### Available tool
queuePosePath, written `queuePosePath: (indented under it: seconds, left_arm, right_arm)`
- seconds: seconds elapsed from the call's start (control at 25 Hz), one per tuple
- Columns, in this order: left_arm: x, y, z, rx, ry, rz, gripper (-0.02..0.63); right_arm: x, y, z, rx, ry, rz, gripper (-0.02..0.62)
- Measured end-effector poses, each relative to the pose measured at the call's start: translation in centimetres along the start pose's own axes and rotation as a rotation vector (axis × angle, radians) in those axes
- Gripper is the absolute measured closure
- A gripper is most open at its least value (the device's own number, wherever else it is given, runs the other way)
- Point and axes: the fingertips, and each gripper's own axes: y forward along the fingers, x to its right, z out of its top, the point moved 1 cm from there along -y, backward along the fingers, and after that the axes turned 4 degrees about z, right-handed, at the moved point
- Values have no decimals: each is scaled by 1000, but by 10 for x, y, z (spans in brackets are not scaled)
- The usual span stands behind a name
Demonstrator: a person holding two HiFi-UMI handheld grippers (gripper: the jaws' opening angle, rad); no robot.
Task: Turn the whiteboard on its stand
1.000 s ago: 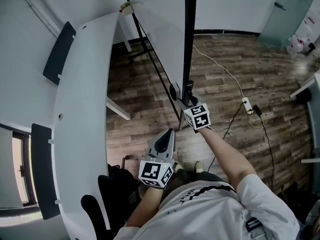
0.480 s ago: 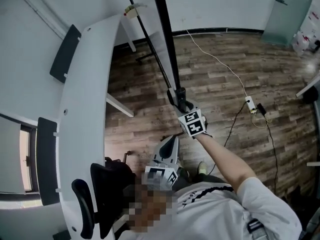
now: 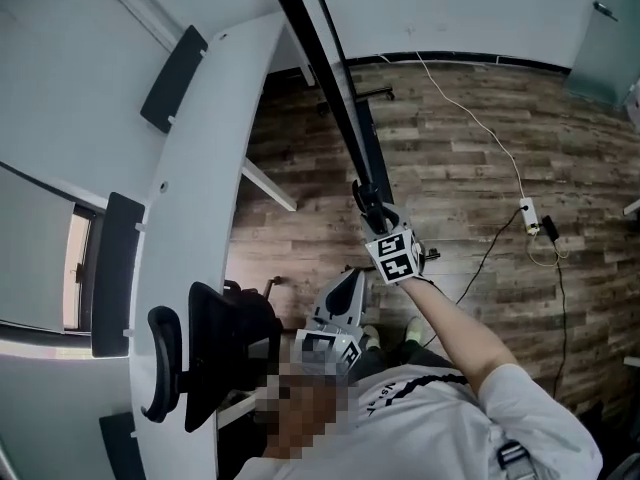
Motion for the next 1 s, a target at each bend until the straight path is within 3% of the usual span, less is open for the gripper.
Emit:
queuePosePath:
  seconds: [1.0]
  left_arm:
    - [15, -51, -1, 17, -9, -211, 594]
  right_arm:
    - [-49, -70, -36, -5, -40, -60, 407]
